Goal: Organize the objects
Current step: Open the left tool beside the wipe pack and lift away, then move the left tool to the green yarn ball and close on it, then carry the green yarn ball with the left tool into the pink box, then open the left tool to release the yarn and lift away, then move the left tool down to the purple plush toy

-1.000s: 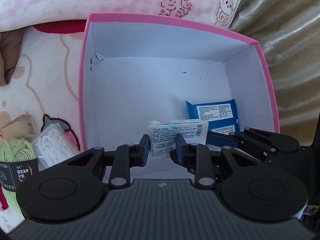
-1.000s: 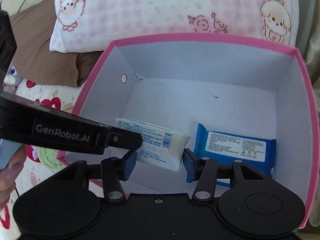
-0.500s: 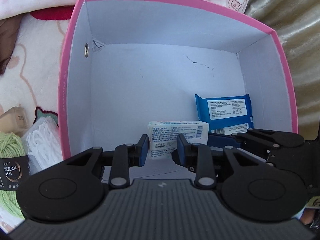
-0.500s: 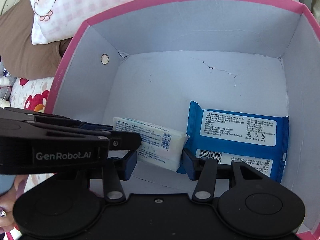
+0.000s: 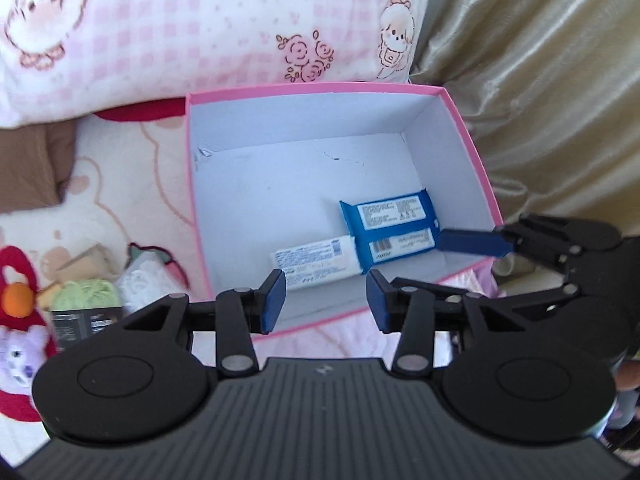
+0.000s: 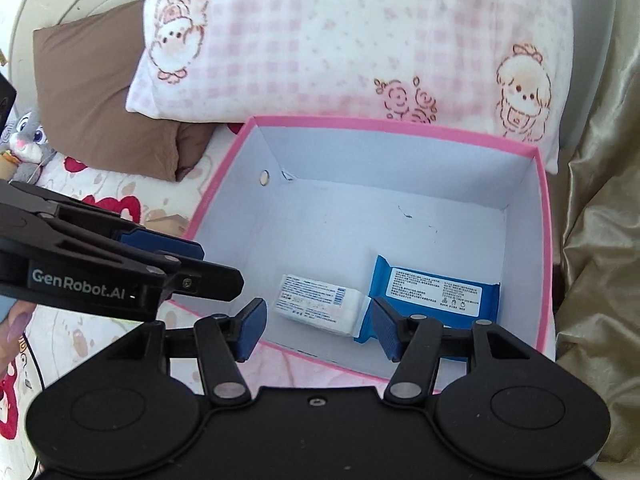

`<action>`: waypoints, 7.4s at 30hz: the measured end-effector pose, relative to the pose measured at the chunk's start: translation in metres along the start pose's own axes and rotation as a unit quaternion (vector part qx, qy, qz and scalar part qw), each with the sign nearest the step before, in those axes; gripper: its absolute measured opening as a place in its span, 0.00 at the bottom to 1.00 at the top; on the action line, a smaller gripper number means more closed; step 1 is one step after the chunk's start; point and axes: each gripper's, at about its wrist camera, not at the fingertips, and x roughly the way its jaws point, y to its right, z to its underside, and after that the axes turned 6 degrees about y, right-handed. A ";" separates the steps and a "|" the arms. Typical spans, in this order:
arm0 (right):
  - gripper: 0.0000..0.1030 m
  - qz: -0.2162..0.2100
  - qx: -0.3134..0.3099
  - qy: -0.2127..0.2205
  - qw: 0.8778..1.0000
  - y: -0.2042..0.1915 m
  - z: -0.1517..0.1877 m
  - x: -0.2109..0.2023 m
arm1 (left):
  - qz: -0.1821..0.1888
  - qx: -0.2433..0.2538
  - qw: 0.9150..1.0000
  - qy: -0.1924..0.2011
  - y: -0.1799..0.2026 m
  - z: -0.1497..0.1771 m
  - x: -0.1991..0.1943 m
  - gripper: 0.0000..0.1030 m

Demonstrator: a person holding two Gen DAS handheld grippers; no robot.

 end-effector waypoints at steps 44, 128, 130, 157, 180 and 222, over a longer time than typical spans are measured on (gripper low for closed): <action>0.86 -0.139 -0.124 0.011 0.982 -0.201 0.046 0.056 | -0.044 -0.051 0.996 0.062 -0.165 0.110 -0.131 0.62; 0.66 -0.022 0.086 0.073 0.993 0.013 -0.007 0.078 | 0.094 -0.105 0.988 0.055 -0.033 -0.030 0.064 0.47; 0.66 -0.021 0.084 0.057 0.995 0.017 -0.005 0.091 | 0.084 -0.093 0.991 0.034 -0.032 -0.032 0.076 0.47; 0.63 0.042 0.004 0.029 0.999 0.009 0.020 0.097 | 0.037 -0.069 0.997 -0.002 -0.025 -0.030 0.107 0.24; 0.74 0.047 -0.034 0.084 0.995 -0.092 0.015 -0.067 | 0.023 0.032 0.999 0.023 -0.032 0.010 -0.098 0.46; 0.80 -0.148 -0.117 0.069 0.980 -0.295 0.056 0.129 | -0.060 -0.137 0.978 0.148 -0.312 0.146 -0.113 0.57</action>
